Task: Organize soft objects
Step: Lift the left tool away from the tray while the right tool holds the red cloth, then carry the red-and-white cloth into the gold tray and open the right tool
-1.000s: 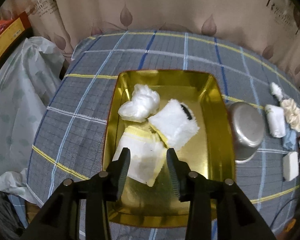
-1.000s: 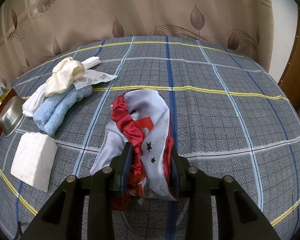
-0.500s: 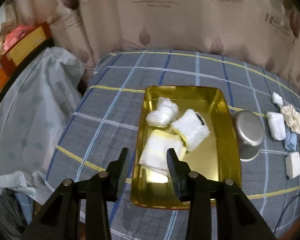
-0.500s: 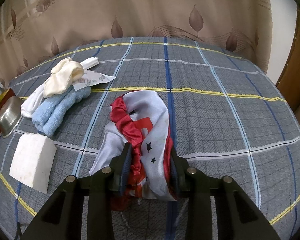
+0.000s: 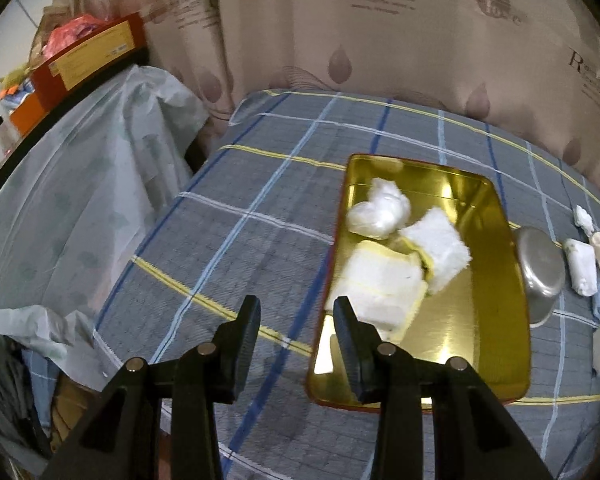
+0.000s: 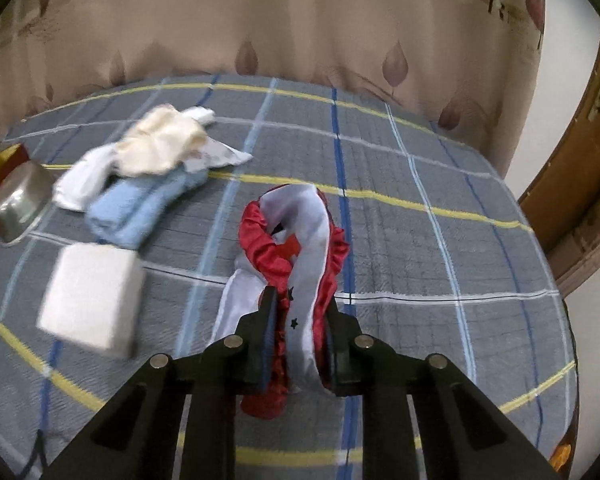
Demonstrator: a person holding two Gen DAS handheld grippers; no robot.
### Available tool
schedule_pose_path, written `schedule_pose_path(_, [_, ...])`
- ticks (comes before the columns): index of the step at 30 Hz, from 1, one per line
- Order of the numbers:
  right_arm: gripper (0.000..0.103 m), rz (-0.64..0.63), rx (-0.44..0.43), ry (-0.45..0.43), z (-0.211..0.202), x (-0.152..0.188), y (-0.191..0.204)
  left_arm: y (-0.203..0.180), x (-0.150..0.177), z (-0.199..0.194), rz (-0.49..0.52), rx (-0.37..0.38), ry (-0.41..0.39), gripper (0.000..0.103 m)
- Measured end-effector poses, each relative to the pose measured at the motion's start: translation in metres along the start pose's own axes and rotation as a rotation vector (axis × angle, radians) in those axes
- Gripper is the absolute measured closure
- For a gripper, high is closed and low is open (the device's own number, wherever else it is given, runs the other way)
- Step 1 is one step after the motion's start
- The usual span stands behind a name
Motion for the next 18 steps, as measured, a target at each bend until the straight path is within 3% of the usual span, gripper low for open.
schedule_pose_path(6, [0.085,-0.057,-0.070,-0.047,-0.043,-0.011,0.034,0.007,0.003,-0.002,-0.002,-0.051,-0.031,0.064])
schedule_pose_path(18, [0.085,-0.254,-0.360,-0.067,-0.076,-0.021,0.175,0.031,0.001,-0.001,-0.081,-0.037,-0.012,0.064])
Point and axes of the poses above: each gripper's, at about its wrist camera, not at the fingertips, and z roughly the way its jaws point, y to its left, x to its underside, the point moved 5 cm from there along z, roughly the way its jaws point, and after that the axes turned 5 degrees about -y, right-handed, at the moved point
